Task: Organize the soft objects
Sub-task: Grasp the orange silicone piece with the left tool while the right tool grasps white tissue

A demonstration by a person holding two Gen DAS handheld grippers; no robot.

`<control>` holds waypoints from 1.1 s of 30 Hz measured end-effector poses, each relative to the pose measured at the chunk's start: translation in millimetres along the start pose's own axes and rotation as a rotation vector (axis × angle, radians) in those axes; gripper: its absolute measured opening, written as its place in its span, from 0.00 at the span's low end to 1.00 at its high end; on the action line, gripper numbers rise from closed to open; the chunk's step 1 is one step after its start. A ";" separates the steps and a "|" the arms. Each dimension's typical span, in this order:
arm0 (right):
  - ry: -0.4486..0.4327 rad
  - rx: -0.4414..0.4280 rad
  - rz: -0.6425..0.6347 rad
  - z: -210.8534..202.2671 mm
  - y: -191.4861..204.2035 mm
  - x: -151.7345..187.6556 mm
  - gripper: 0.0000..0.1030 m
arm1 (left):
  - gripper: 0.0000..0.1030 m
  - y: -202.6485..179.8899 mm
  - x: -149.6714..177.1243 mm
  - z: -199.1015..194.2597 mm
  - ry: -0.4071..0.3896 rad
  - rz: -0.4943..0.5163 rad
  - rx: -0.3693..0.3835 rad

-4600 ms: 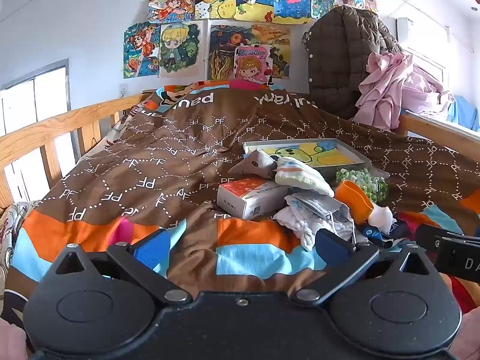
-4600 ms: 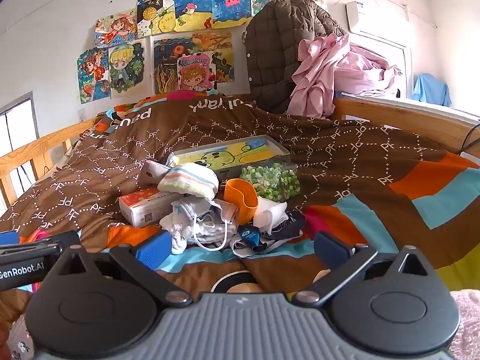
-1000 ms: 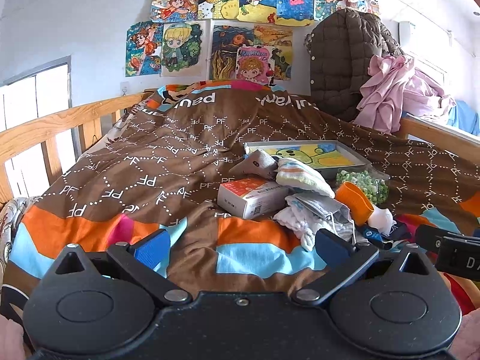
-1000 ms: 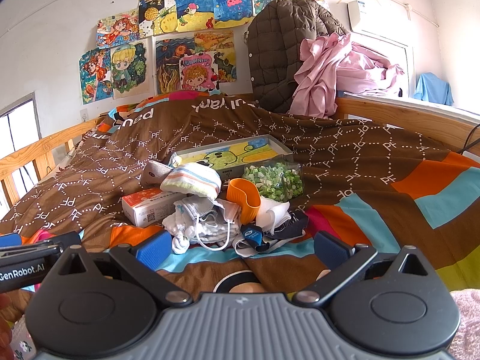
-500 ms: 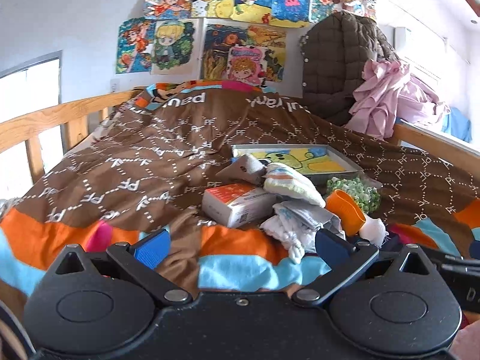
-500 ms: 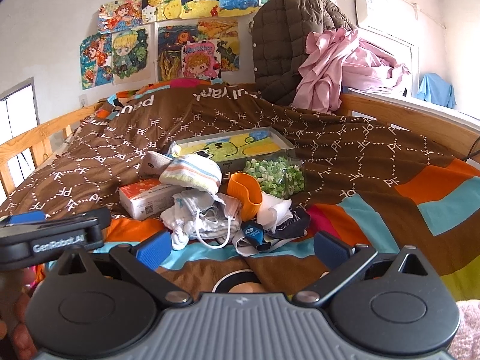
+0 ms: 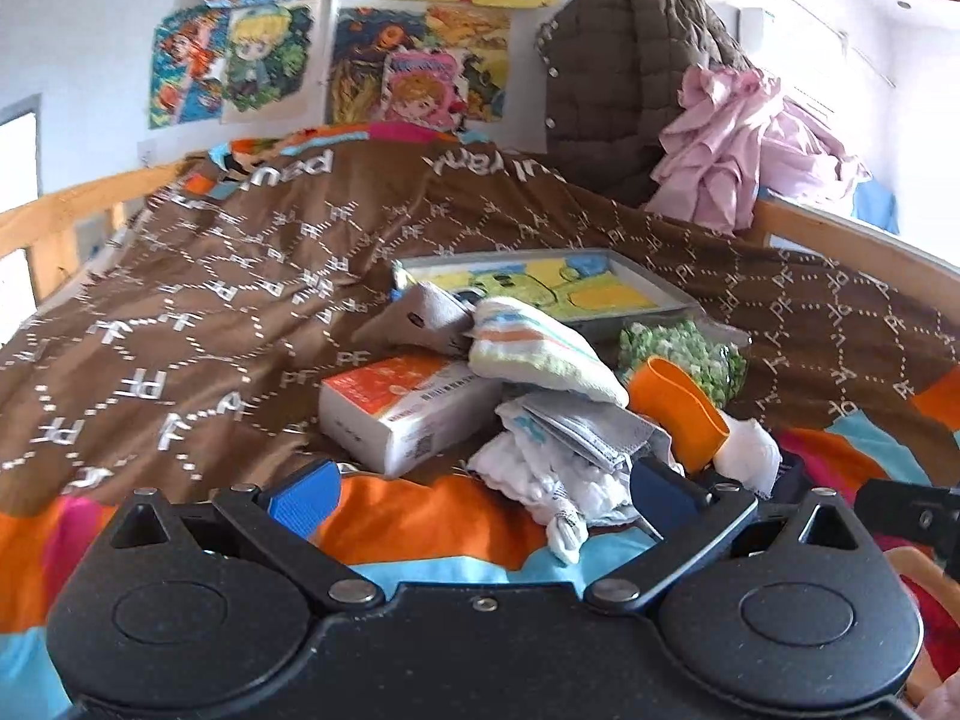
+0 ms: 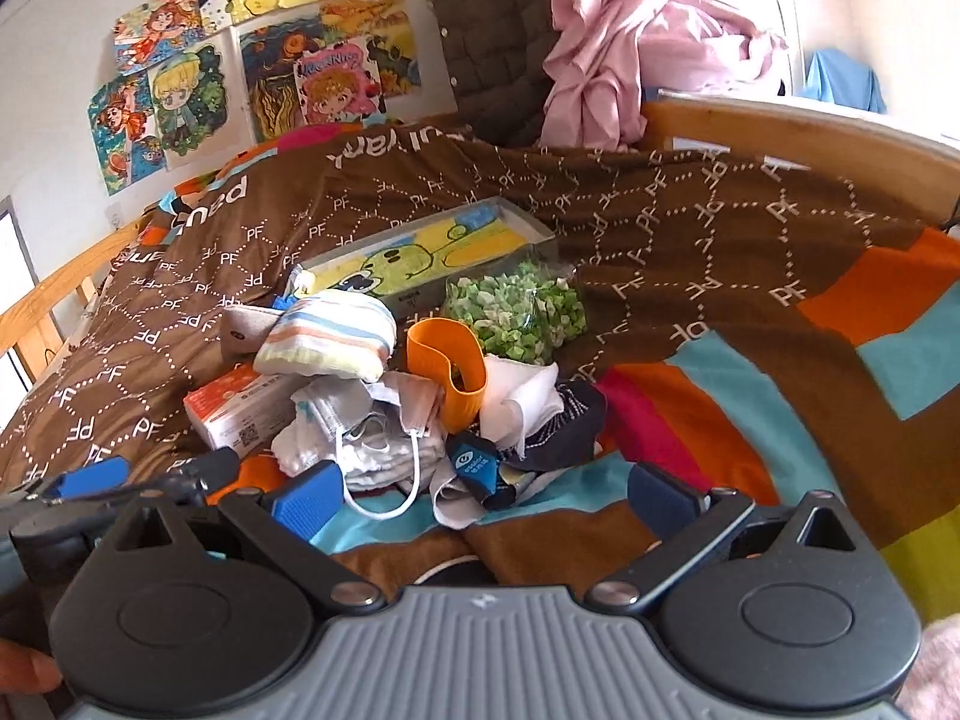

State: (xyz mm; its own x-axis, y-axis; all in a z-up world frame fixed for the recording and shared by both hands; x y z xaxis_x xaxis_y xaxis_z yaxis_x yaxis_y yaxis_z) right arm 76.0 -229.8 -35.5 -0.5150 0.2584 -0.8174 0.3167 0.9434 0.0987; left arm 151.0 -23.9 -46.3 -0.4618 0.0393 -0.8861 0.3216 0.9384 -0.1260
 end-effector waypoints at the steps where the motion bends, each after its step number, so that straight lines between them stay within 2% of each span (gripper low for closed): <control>1: -0.002 -0.003 0.000 3.7 -0.6 -2.3 1.00 | 0.99 0.6 0.8 5.6 0.007 0.006 0.011; 7: -0.034 0.004 -0.077 31.5 -5.1 -24.4 1.00 | 0.99 2.1 -1.8 34.9 0.037 0.049 0.088; 12: -0.014 0.006 -0.115 61.5 -12.9 -42.8 1.00 | 0.99 -5.0 -6.5 57.6 0.046 0.089 0.144; 19: 0.022 0.017 -0.177 96.7 -31.2 -61.6 1.00 | 0.99 -26.0 -22.5 77.9 0.018 0.196 0.251; 26: 0.027 -0.008 -0.285 114.2 -39.2 -56.3 1.00 | 0.99 -39.5 -43.4 105.1 0.046 0.224 0.368; 28: 0.051 -0.027 -0.332 117.3 -33.4 -48.9 1.00 | 0.99 -44.0 -47.8 113.0 0.064 0.214 0.384; 33: 0.046 -0.047 -0.414 120.3 -22.6 -38.3 0.99 | 0.99 -56.6 -53.0 133.8 0.136 0.202 0.419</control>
State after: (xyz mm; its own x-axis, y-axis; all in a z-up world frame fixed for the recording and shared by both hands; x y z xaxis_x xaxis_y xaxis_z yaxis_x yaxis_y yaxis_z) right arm 184.4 -286.1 -74.8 -0.6265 -0.1370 -0.7673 0.0389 0.9777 -0.2063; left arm 267.9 -125.0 -51.9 -0.4509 0.2777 -0.8483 0.7086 0.6893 -0.1510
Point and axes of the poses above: each gripper's, at about its wrist camera, not at the fingertips, and z roughly the way its jaws point, y to its left, x to its underside, the point moved 4 cm from there along z, roughly the way its jaws point, and after that the axes turned 9 degrees about x, right-handed, at the moved point
